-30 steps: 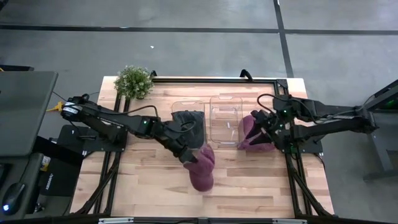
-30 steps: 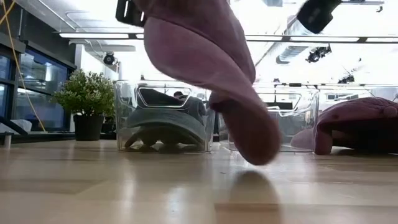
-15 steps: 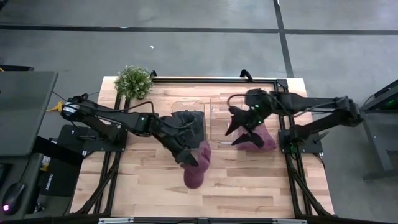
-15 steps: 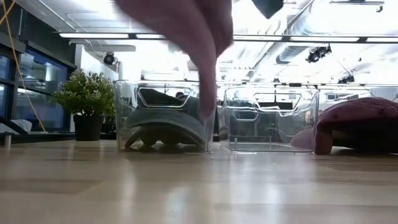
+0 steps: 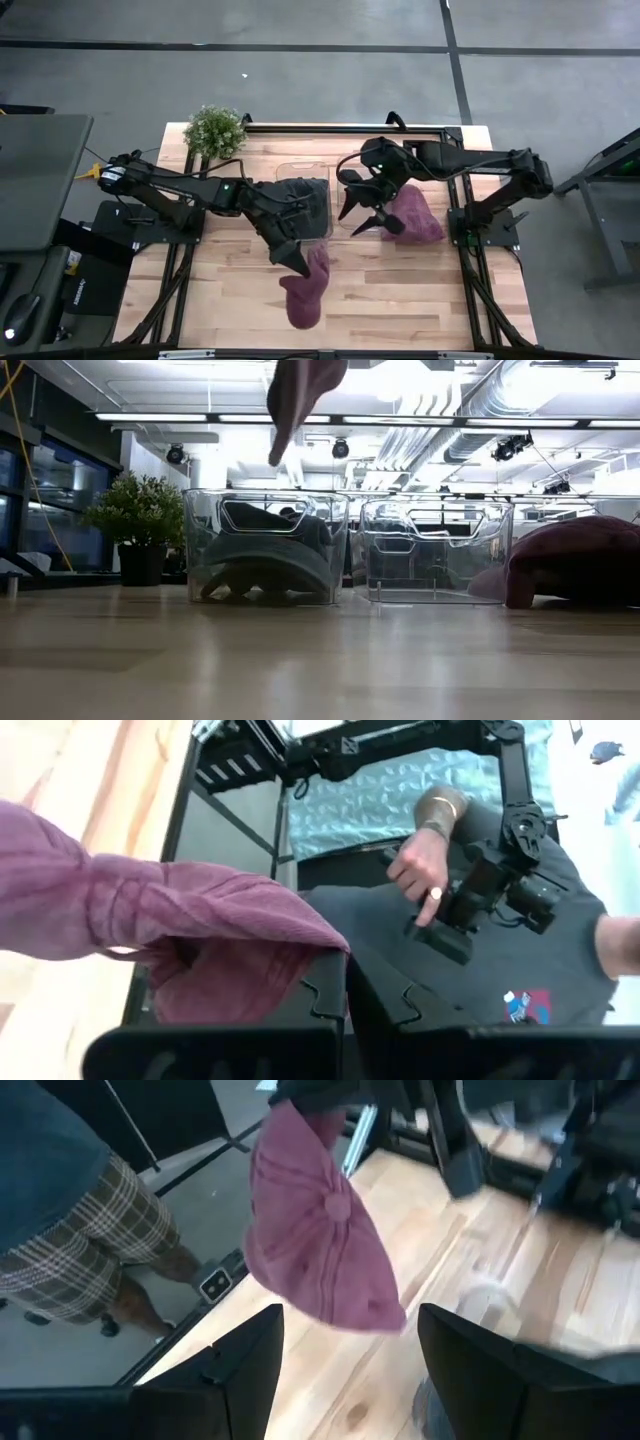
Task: Pick & Place hat
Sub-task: Put the bottom red cap into the right transparent bin
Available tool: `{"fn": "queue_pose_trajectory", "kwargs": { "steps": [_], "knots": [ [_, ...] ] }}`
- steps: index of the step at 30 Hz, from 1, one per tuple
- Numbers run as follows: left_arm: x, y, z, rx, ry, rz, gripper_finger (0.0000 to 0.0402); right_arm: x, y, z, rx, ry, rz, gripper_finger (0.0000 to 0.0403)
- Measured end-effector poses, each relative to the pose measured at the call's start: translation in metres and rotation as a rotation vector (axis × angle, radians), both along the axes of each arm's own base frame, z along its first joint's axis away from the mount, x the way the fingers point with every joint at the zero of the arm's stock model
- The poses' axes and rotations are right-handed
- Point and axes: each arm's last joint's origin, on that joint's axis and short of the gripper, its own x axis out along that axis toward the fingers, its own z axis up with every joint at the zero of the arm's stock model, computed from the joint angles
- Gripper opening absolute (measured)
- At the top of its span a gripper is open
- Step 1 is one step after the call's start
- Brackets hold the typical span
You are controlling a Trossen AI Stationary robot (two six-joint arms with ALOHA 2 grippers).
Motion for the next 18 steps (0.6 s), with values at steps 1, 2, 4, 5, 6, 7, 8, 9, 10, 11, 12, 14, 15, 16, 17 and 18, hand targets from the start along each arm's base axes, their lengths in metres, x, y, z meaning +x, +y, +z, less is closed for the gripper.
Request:
{"fn": "queue_pose_trajectory", "kwargs": {
  "steps": [1,2,4,5,6,7,8,9,10,11,12,14,15,16,17,18],
  "knots": [
    [0.0,0.0,0.0,-0.005,0.002,-0.005,0.0,0.003,0.001,0.002,-0.006,-0.011,0.008,0.0227],
    [0.0,0.0,0.0,-0.009,0.003,-0.008,0.0,0.006,0.003,0.002,-0.011,-0.016,0.018,0.0227],
    [0.0,-0.001,0.0,-0.014,0.004,-0.021,0.0,0.014,0.006,0.002,-0.02,-0.023,0.035,0.0227],
    [0.0,-0.001,0.0,-0.014,0.004,-0.022,0.0,0.018,0.008,0.0,-0.023,-0.024,0.045,0.0227],
    [0.0,-0.001,0.001,-0.018,0.005,-0.022,0.0,0.021,0.01,-0.002,-0.028,-0.024,0.055,0.0227],
    [0.0,-0.001,0.001,-0.02,0.007,-0.024,0.0,0.024,0.012,-0.004,-0.033,-0.022,0.068,0.0227],
    [0.0,-0.001,0.001,-0.024,0.009,-0.026,0.0,0.028,0.014,-0.008,-0.035,-0.016,0.079,0.0227],
    [0.0,-0.001,0.001,-0.028,0.013,-0.025,0.0,0.031,0.015,-0.011,-0.039,-0.011,0.087,0.0227],
    [0.0,-0.001,0.001,-0.032,0.018,-0.023,0.0,0.033,0.016,-0.014,-0.038,-0.005,0.099,0.0227],
    [0.0,-0.001,0.001,-0.035,0.021,-0.022,0.0,0.036,0.017,-0.018,-0.04,0.002,0.106,0.0227],
    [0.0,-0.001,0.001,-0.037,0.024,-0.021,0.0,0.038,0.017,-0.02,-0.041,0.007,0.108,0.0227],
    [0.0,-0.001,0.001,-0.039,0.024,-0.023,0.0,0.042,0.017,-0.024,-0.046,0.004,0.114,0.0227],
    [-0.001,-0.001,0.001,-0.043,0.022,-0.033,0.0,0.044,0.017,-0.025,-0.05,-0.007,0.117,0.0227],
    [-0.001,-0.001,0.002,-0.047,0.02,-0.043,0.0,0.045,0.017,-0.024,-0.052,-0.024,0.118,0.0227],
    [-0.001,-0.001,0.002,-0.051,0.022,-0.049,0.0,0.045,0.017,-0.023,-0.054,-0.037,0.119,0.0227],
    [-0.001,-0.001,0.002,-0.053,0.024,-0.055,0.0,0.047,0.018,-0.023,-0.056,-0.051,0.12,0.0227]
  ]
}}
